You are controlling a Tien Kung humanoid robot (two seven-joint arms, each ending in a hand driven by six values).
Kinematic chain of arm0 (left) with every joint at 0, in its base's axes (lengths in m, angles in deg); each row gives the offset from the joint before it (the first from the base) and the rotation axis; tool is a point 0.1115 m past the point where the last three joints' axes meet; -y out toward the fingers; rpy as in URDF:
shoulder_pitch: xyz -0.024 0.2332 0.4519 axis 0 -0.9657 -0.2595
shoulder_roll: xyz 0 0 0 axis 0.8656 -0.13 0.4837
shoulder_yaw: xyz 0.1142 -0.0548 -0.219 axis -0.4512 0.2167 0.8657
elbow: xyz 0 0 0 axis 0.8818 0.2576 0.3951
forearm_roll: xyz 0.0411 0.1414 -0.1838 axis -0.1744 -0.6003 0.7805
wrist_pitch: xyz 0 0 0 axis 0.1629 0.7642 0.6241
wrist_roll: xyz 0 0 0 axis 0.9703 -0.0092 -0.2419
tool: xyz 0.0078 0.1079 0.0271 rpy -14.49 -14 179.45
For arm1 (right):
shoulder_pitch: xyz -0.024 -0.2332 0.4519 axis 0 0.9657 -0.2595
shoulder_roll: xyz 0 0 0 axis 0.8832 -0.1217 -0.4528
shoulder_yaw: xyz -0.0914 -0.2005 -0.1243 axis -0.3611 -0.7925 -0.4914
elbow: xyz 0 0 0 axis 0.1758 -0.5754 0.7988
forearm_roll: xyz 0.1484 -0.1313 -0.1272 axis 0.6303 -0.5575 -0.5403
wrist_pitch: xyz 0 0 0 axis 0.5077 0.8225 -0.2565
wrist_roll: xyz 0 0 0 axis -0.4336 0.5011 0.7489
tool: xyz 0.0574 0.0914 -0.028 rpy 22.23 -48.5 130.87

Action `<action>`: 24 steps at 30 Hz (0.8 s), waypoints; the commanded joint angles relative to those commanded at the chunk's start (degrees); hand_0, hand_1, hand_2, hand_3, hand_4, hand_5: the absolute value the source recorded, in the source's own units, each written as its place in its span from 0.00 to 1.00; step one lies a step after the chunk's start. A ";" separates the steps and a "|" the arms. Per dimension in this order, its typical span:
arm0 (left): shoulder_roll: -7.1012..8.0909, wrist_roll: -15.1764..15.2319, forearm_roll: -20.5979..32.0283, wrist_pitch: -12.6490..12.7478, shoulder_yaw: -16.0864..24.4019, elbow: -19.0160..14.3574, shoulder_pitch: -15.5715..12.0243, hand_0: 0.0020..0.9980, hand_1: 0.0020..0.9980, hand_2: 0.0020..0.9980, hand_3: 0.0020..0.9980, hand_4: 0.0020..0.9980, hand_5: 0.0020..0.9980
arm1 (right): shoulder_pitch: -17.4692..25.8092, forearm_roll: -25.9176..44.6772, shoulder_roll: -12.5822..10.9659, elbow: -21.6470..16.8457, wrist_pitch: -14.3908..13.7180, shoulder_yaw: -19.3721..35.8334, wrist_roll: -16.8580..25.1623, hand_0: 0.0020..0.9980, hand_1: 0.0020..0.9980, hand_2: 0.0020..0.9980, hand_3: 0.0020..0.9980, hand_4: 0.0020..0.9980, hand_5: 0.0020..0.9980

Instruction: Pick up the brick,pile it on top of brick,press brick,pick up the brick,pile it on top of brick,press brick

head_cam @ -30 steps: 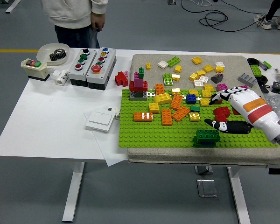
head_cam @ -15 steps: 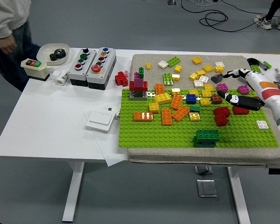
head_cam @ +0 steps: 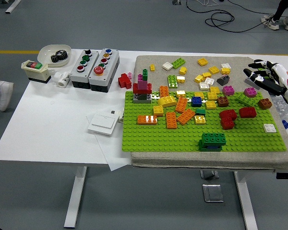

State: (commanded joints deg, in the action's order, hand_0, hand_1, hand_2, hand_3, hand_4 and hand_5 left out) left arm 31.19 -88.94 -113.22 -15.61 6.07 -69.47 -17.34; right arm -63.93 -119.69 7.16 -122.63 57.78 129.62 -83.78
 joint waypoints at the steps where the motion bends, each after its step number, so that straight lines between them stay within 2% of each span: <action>1: 0.04 0.01 0.02 0.02 -0.03 0.00 0.05 0.66 0.71 0.73 0.59 0.66 0.66 | -0.63 0.55 0.10 1.11 0.17 -0.31 -0.05 0.81 0.76 0.79 0.73 0.88 0.69; 7: 0.02 0.09 0.15 0.15 -0.09 -0.02 0.22 0.66 0.72 0.73 0.59 0.66 0.66 | -1.84 1.77 0.19 3.09 0.50 -0.65 -0.21 0.81 0.76 0.78 0.73 0.88 0.69; 24: -0.02 0.13 0.37 0.17 -0.43 -0.17 0.57 0.65 0.72 0.73 0.59 0.66 0.66 | -1.37 2.01 -0.30 2.86 1.30 -0.39 -0.79 0.80 0.76 0.79 0.74 0.88 0.68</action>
State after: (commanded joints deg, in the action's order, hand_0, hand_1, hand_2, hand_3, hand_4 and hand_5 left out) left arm 31.17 -88.81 -112.86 -15.44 5.64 -69.64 -16.77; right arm -65.30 -117.68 6.86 -119.77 59.08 129.23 -84.57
